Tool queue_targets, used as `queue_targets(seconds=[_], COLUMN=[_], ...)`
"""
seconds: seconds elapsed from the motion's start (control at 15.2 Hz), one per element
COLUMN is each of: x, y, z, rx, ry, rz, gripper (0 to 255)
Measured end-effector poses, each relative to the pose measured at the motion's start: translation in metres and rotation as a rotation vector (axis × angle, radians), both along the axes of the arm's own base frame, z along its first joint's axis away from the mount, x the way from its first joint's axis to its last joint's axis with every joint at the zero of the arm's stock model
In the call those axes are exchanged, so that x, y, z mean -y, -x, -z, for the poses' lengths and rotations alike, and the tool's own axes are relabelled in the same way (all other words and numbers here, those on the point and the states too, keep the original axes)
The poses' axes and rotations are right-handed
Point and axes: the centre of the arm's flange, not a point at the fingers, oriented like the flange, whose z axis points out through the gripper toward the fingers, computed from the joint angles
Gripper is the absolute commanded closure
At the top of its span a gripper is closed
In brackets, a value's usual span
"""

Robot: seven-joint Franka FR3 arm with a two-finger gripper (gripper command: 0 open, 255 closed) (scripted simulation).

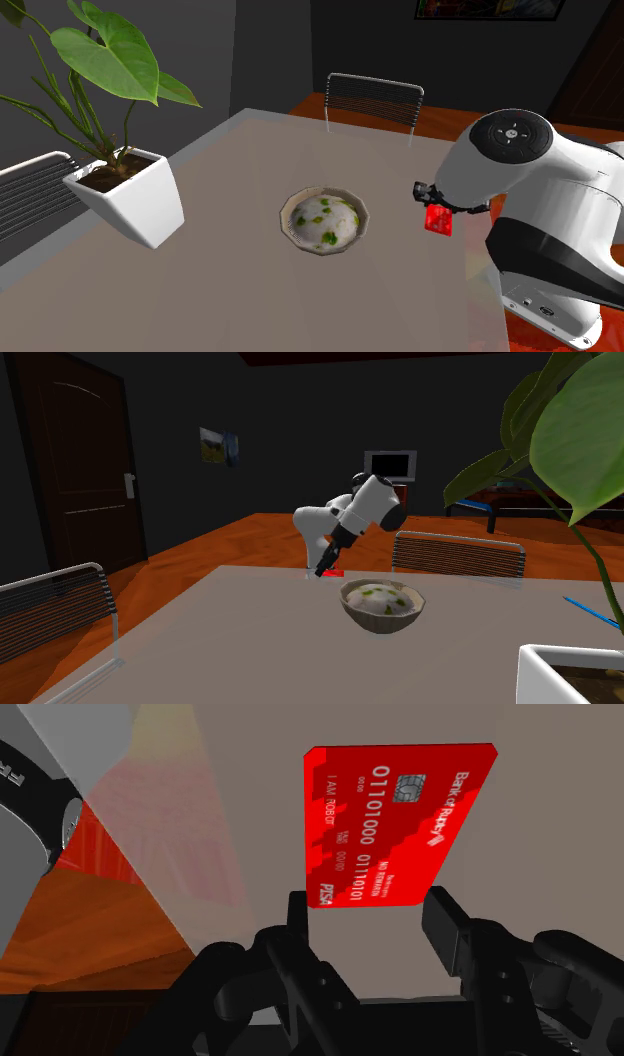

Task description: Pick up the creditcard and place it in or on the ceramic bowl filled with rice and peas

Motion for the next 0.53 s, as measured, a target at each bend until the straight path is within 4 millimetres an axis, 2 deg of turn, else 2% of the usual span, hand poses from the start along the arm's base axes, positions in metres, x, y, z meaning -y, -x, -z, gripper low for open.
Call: queue_targets(seconds=[0.53], x=[-0.001], y=[0.0], z=[-0.04], rx=[0.0], ry=[0.0], rz=[0.0], gripper=[255])
